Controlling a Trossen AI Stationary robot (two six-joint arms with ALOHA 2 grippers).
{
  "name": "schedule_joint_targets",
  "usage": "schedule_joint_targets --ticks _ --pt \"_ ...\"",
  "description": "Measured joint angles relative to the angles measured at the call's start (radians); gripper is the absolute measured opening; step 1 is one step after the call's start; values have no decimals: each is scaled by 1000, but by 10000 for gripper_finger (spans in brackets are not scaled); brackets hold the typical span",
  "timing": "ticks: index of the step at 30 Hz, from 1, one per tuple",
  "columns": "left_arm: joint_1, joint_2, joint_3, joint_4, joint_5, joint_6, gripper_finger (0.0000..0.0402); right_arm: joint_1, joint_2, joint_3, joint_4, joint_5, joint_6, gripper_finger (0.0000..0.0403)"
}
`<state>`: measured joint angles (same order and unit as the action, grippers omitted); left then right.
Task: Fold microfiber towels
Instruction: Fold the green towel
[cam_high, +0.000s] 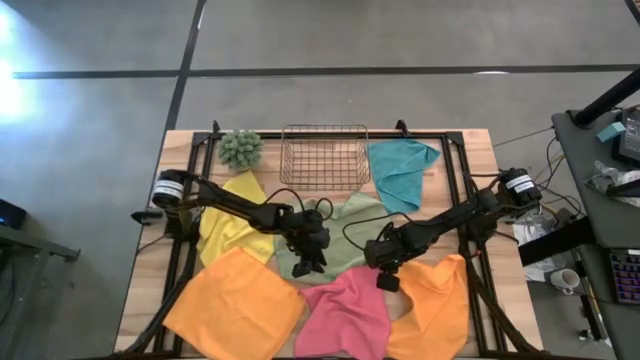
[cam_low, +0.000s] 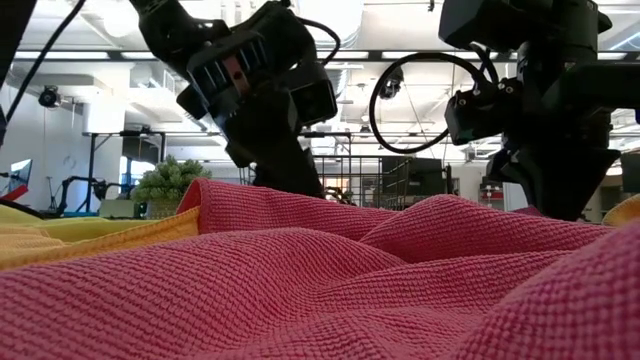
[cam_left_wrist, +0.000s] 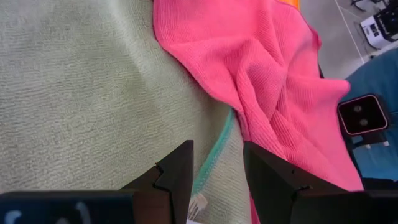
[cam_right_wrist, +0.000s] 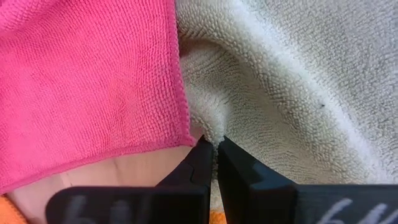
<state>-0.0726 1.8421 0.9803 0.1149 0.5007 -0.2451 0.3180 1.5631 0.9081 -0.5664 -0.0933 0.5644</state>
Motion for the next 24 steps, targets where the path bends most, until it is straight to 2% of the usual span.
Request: schedule_joint_targets --ticks 15,24 --pt "-10 2 -23 -1 -1 27 125 0 0 1 7 16 0 9" --pt "-15 63 0 -1 -1 45 125 0 0 1 13 16 0 9"
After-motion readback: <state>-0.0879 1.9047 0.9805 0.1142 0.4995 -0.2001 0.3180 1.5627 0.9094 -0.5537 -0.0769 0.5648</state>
